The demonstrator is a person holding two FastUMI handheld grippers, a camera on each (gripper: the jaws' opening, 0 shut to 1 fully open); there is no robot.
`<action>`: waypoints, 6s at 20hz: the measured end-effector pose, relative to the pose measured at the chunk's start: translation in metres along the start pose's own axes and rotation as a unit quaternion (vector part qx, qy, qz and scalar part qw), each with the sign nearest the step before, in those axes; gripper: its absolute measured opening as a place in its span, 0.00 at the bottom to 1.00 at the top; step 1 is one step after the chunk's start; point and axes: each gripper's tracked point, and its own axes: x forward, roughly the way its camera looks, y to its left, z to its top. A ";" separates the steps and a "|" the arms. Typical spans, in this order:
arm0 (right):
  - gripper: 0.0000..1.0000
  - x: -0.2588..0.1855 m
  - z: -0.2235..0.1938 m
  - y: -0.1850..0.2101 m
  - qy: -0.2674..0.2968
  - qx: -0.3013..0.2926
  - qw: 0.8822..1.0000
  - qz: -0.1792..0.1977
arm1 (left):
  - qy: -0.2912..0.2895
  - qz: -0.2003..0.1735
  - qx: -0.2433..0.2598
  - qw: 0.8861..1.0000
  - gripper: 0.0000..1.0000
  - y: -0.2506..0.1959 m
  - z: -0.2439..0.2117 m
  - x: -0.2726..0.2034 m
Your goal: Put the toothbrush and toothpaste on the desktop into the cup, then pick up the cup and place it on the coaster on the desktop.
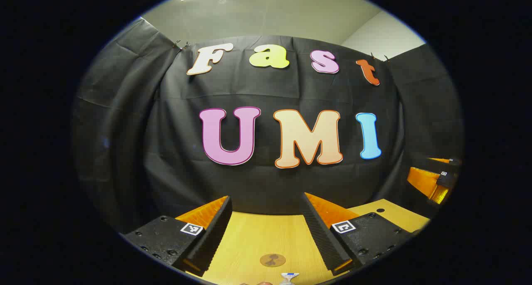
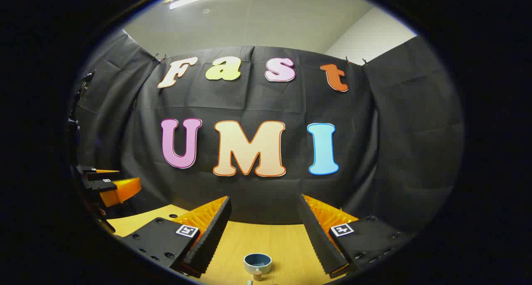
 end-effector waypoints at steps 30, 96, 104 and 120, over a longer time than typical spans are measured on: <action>0.99 -0.016 -0.173 0.013 0.255 -0.029 0.966 0.032 | -0.007 0.006 -0.002 1.000 0.96 0.015 -0.006 -0.018; 0.11 -0.085 -0.397 0.029 0.591 -0.016 0.803 0.076 | 0.395 -0.109 0.012 0.912 0.97 -0.049 -0.310 -0.051; 0.11 -0.085 -0.397 0.030 0.583 -0.016 0.808 0.079 | 0.467 -0.114 0.026 0.876 0.98 -0.055 -0.352 -0.064; 0.11 -0.086 -0.397 0.030 0.574 -0.017 0.813 0.099 | 0.500 -0.099 0.024 0.860 0.17 -0.078 -0.369 -0.071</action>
